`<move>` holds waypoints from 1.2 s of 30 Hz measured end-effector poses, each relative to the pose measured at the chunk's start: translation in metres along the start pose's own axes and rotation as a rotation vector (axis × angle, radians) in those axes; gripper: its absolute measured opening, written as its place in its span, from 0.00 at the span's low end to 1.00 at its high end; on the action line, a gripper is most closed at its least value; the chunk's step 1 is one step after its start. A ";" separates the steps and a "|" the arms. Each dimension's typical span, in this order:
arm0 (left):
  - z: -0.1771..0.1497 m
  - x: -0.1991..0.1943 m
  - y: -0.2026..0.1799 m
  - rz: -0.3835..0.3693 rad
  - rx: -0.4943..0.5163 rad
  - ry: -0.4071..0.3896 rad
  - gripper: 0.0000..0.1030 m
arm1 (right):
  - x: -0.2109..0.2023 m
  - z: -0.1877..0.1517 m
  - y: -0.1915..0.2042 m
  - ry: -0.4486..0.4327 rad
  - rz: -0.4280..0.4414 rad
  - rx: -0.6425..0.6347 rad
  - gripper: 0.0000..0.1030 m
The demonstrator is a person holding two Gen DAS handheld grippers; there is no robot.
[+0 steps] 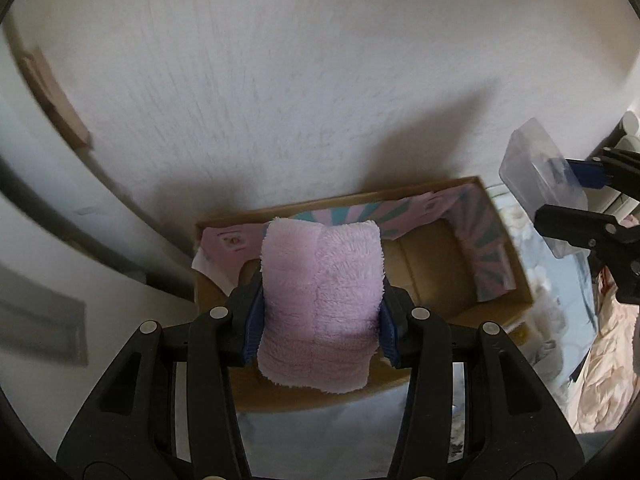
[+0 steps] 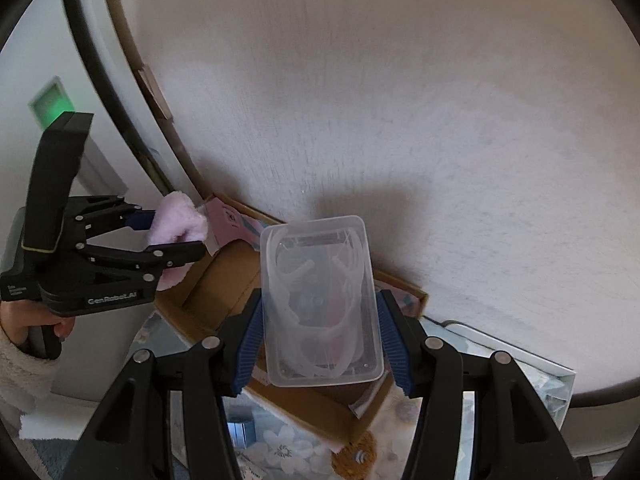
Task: Organize objects
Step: 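Carry the pink pad into the box with left tool while right tool drops the tray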
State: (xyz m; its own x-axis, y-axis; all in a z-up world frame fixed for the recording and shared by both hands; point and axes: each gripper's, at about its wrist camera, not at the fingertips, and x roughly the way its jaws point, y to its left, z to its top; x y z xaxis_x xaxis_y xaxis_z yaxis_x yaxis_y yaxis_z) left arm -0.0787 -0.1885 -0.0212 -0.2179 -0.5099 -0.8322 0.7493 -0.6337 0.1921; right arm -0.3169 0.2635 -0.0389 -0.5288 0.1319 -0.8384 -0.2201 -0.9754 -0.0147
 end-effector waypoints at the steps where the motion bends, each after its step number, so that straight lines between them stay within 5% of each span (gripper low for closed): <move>1: 0.001 0.008 0.002 0.002 0.002 0.018 0.42 | 0.006 0.000 -0.001 0.013 -0.001 0.002 0.49; 21: -0.010 0.123 0.000 0.023 -0.018 0.330 0.42 | 0.130 -0.036 -0.015 0.282 -0.017 0.007 0.49; 36: 0.002 0.118 -0.010 0.083 0.052 0.354 0.46 | 0.136 -0.031 -0.019 0.287 0.015 0.003 0.51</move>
State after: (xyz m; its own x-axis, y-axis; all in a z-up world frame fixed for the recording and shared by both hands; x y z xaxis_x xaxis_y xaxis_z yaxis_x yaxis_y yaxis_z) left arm -0.1133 -0.2432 -0.1207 0.0790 -0.3338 -0.9393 0.7203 -0.6323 0.2853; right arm -0.3590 0.2942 -0.1701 -0.2781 0.0620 -0.9585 -0.2166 -0.9763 -0.0003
